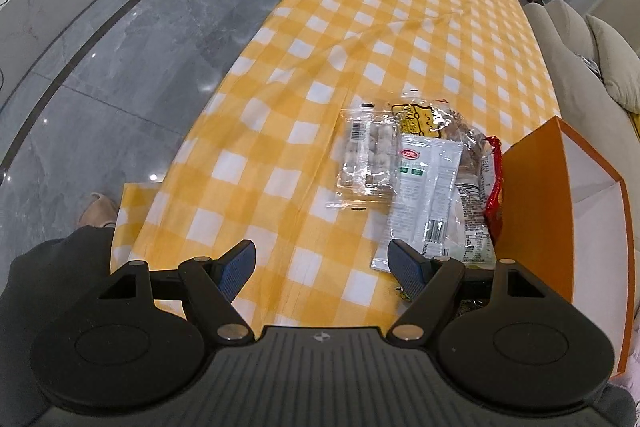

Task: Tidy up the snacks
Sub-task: 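Move both tools back toward the snack pile, then grasp the dark bottle-shaped snack bag with the right tool, then carry the dark bag into the box with right tool while left tool grasps the green sausage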

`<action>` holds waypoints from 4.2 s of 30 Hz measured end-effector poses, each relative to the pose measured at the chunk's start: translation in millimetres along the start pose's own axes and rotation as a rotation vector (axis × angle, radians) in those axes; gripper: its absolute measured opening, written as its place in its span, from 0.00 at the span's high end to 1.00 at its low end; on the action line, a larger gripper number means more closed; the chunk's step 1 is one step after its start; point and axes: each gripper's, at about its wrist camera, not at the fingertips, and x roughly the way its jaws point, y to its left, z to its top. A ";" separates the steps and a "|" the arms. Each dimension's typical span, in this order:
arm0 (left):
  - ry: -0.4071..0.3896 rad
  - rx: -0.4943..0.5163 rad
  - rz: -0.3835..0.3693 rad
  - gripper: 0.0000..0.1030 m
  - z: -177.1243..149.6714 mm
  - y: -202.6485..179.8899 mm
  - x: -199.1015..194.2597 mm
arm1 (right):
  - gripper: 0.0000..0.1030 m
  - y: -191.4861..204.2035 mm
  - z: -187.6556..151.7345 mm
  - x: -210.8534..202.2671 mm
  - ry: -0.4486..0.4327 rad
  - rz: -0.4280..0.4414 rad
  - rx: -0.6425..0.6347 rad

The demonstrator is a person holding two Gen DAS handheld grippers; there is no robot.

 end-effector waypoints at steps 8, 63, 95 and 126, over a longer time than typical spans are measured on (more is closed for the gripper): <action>0.010 -0.015 0.010 0.14 -0.2 1.8 0.6 | 0.20 1.1 2.8 6.6 -0.011 -0.002 0.017; -0.045 0.834 -0.149 0.37 -89.1 -134.9 62.4 | 0.64 -260.7 5.4 -20.8 -0.204 0.469 0.907; 0.257 0.361 -0.220 0.75 -52.5 -119.5 88.5 | 0.64 -306.4 -29.1 16.8 0.088 0.550 0.874; 0.103 0.380 -0.349 0.75 -50.3 -130.1 -1.0 | 0.51 -323.8 -38.6 28.1 0.124 0.595 0.948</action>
